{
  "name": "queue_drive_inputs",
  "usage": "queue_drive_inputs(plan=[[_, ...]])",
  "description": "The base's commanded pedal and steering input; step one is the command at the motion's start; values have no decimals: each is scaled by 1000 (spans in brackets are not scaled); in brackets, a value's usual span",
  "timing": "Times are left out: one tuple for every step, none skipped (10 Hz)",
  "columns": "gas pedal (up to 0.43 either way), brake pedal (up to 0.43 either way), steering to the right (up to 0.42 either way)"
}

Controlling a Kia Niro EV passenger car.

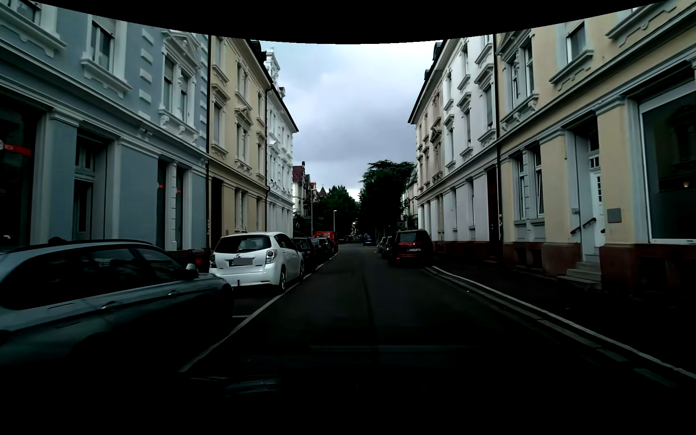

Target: Follow the waypoints while adhering to traffic rules and regulations

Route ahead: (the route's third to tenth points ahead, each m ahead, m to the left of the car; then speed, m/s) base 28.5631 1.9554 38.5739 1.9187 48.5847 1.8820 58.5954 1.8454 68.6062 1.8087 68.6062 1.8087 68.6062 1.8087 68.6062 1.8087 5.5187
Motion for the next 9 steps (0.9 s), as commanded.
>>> queue_drive_inputs(plan=[[87, 0, -1], [87, 0, -2], [87, 0, -3], [87, 0, -4], [79, 0, -5], [79, 0, -6], [67, 0, -5], [59, 0, -5], [47, 0, -5]])
